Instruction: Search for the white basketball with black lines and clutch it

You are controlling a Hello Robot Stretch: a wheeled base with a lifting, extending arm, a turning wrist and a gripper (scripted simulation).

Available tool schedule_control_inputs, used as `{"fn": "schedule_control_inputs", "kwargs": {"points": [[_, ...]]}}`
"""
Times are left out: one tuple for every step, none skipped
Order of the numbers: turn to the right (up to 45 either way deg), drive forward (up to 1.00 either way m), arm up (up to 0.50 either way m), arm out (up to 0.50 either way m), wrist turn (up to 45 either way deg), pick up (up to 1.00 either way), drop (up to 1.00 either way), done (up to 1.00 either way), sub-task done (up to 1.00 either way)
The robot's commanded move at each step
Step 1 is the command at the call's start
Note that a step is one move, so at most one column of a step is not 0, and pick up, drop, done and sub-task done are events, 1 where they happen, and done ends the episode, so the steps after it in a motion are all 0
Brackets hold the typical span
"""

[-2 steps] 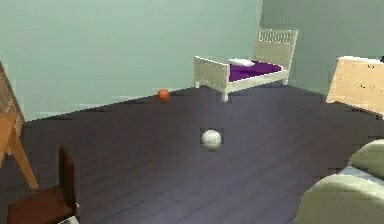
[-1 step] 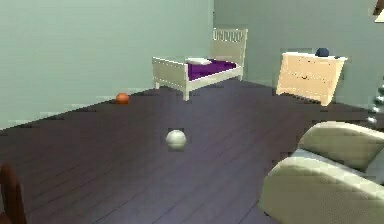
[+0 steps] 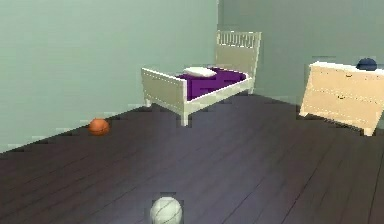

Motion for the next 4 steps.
{"fn": "schedule_control_inputs", "kwargs": {"points": [[12.0,0.00,0.00,0.00,0.0,0.00,0.00,0.00,0.00],[3.0,0.00,0.00,0.00,0.0,0.00,0.00,0.00,0.00],[0.0,0.20,0.00,0.00,0.0,0.00,0.00,0.00,0.00],[-45.0,0.00,0.00,0.00,0.0,0.00,0.00,0.00,0.00]]}}
